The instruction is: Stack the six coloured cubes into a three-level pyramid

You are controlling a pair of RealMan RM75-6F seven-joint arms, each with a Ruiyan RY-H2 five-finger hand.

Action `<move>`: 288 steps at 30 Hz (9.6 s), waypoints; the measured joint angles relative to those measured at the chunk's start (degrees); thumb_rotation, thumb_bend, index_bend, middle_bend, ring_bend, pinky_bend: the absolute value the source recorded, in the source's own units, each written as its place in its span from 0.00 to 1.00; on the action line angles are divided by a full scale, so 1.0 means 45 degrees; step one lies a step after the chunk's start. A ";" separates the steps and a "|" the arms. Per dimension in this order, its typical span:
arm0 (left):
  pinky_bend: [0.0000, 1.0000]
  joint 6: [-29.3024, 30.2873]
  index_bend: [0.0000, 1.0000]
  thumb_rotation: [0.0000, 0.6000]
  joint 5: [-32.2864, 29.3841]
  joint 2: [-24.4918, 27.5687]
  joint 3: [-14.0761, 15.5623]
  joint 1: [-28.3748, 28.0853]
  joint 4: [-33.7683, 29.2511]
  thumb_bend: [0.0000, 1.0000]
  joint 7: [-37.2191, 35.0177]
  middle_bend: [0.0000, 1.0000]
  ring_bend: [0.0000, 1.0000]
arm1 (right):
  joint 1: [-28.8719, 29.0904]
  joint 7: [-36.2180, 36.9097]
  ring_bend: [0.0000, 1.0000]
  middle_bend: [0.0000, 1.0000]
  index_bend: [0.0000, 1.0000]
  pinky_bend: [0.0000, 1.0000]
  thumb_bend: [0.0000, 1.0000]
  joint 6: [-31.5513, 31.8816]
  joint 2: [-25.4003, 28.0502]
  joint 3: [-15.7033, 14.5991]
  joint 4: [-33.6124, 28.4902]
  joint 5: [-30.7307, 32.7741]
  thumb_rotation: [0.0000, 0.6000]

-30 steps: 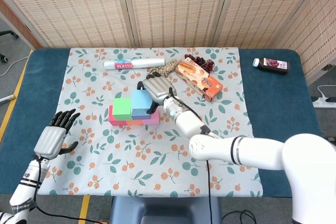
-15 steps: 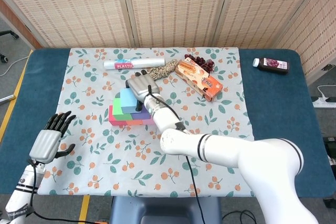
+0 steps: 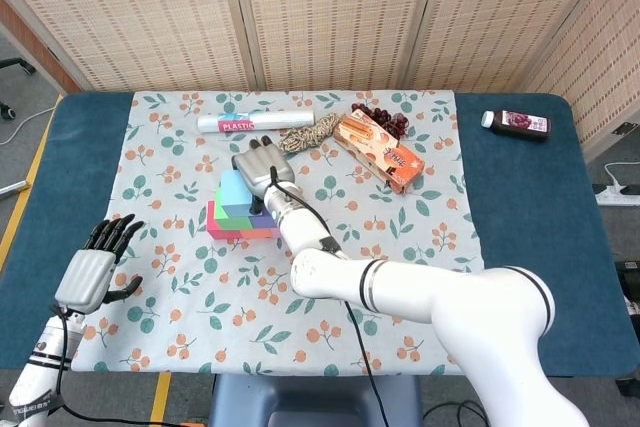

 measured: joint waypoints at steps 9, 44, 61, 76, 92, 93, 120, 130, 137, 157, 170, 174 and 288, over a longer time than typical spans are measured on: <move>0.02 -0.0041 0.06 1.00 0.0046 0.0010 0.0008 0.0044 0.0081 0.30 -0.0209 0.00 0.00 | 0.0100 -0.0442 0.05 0.33 0.29 0.00 0.08 0.0156 -0.0207 0.0209 0.0216 0.0313 1.00; 0.02 -0.0305 0.06 1.00 0.0069 0.0077 -0.0037 -0.0004 -0.0013 0.30 -0.0221 0.00 0.00 | -0.0449 -0.0962 0.05 0.33 0.27 0.00 0.08 0.0359 -0.0057 0.0877 -0.0159 0.0390 1.00; 0.02 -0.0369 0.06 1.00 0.0065 0.0018 -0.0020 0.0011 0.0090 0.30 -0.0298 0.00 0.00 | -0.0527 -0.1287 0.01 0.31 0.14 0.00 0.08 0.0430 -0.0324 0.0918 0.0068 0.0494 1.00; 0.02 -0.0386 0.06 1.00 0.0109 0.0019 -0.0047 -0.0030 0.0088 0.30 -0.0284 0.00 0.00 | -0.0735 -0.1214 0.00 0.18 0.00 0.00 0.04 0.0442 -0.0293 0.1140 -0.0092 0.0109 1.00; 0.02 -0.1962 0.06 1.00 0.0035 0.0040 -0.0265 -0.1017 0.0665 0.30 -0.1353 0.00 0.00 | -0.1804 -0.0311 0.00 0.11 0.00 0.00 0.02 0.1199 0.1686 0.1360 -0.3015 -0.0821 1.00; 0.02 -0.2182 0.06 1.00 0.0013 0.0017 -0.0310 -0.1195 0.0768 0.30 -0.1429 0.00 0.00 | -0.2130 -0.0062 0.00 0.11 0.00 0.00 0.02 0.1299 0.2081 0.1345 -0.3542 -0.1091 1.00; 0.00 -0.4322 0.00 1.00 -0.1245 -0.0978 -0.0384 -0.2859 0.1025 0.30 0.1803 0.00 0.00 | -0.6198 0.1944 0.00 0.00 0.00 0.00 0.03 0.0150 0.2957 -0.2281 -0.4448 -0.8680 1.00; 0.00 -0.4422 0.00 1.00 -0.1488 -0.1127 -0.0327 -0.2926 0.1217 0.30 0.1859 0.00 0.00 | -0.6099 0.1923 0.00 0.00 0.00 0.00 0.03 0.0452 0.2295 -0.2552 -0.4118 -0.9031 1.00; 0.00 -0.4520 0.00 1.00 -0.1578 -0.1178 -0.0430 -0.3116 0.1367 0.30 0.1870 0.00 0.00 | -0.6331 0.3097 0.00 0.00 0.00 0.00 0.03 0.0157 0.1720 -0.1885 -0.3559 -0.9865 1.00; 0.00 -0.4742 0.00 1.00 -0.1597 -0.1452 -0.0446 -0.3577 0.1353 0.30 0.2130 0.00 0.00 | -0.7160 0.5379 0.00 0.00 0.00 0.00 0.03 -0.0577 0.0397 -0.1100 -0.2073 -1.1973 1.00; 0.00 -0.4855 0.00 1.00 -0.1697 -0.1515 -0.0475 -0.3814 0.1303 0.30 0.2361 0.00 0.00 | -0.7231 0.5569 0.00 0.00 0.00 0.00 0.03 -0.0528 0.0371 -0.1040 -0.2139 -1.2111 1.00; 0.00 -0.4935 0.00 1.00 -0.1743 -0.1544 -0.0451 -0.3874 0.1310 0.30 0.2447 0.00 0.00 | -0.7214 0.5613 0.00 0.00 0.00 0.00 0.03 -0.0536 0.0267 -0.1001 -0.2094 -1.2120 1.00; 0.00 -0.5583 0.00 1.00 -0.2418 -0.2713 -0.0105 -0.3809 0.2765 0.31 0.2542 0.00 0.00 | -0.7230 0.6127 0.00 0.00 0.00 0.00 0.03 -0.1584 -0.0995 -0.1401 -0.0170 -1.1191 1.00</move>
